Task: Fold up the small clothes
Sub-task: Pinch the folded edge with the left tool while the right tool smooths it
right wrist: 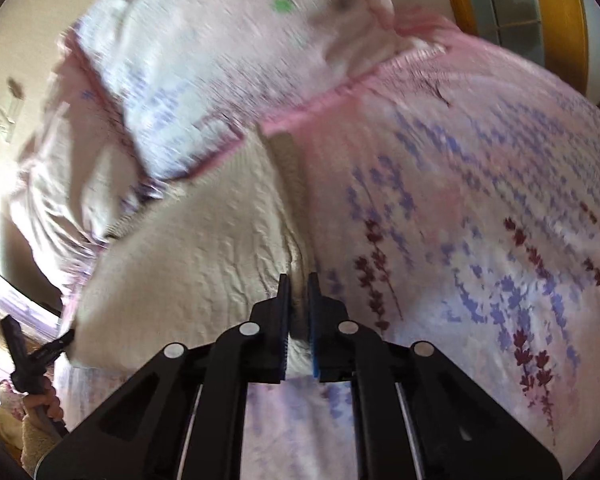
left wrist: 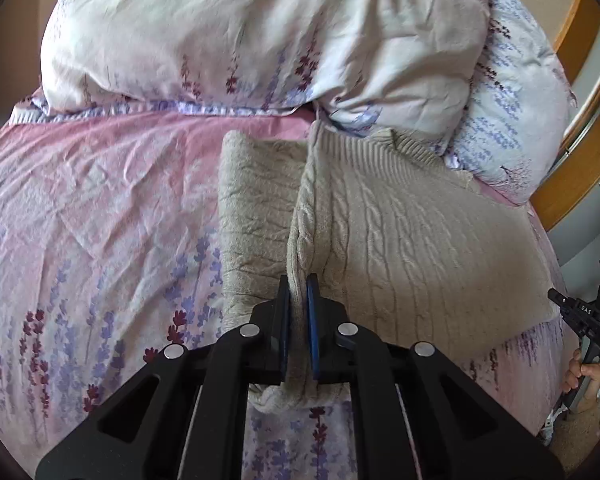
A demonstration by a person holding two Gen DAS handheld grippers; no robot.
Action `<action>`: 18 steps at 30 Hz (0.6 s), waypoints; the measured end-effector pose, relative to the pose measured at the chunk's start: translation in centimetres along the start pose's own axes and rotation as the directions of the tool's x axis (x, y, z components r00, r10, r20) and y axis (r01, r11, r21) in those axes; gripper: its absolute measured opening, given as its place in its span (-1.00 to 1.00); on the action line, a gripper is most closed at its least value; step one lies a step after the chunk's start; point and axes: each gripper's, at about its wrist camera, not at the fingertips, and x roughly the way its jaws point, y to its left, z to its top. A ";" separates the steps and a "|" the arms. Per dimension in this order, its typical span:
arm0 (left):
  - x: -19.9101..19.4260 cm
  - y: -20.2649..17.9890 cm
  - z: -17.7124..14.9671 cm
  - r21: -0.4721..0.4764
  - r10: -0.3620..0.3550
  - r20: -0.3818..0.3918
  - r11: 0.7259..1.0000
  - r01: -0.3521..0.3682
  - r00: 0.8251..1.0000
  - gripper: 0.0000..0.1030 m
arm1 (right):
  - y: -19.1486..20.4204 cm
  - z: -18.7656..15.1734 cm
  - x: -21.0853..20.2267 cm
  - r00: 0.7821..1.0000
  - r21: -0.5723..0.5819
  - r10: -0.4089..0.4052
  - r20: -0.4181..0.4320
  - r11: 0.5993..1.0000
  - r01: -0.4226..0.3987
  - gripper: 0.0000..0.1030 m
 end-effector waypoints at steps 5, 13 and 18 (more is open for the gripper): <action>-1.1 -0.1 0.1 0.001 0.001 0.044 1.000 -0.001 0.999 -0.82 | 1.2 0.5 -1.4 0.996 -0.049 -0.069 0.064 0.996 0.072 -0.28; -3.5 -3.2 1.1 0.078 0.050 0.184 0.995 -0.065 0.982 -0.25 | 7.4 0.7 -0.1 0.996 -0.267 -0.010 0.085 0.963 0.032 -0.08; 0.7 -5.5 0.4 0.137 0.081 0.079 0.986 -0.092 0.994 -0.21 | 9.4 -0.2 4.9 0.993 -0.348 -0.107 -0.040 0.934 0.087 0.20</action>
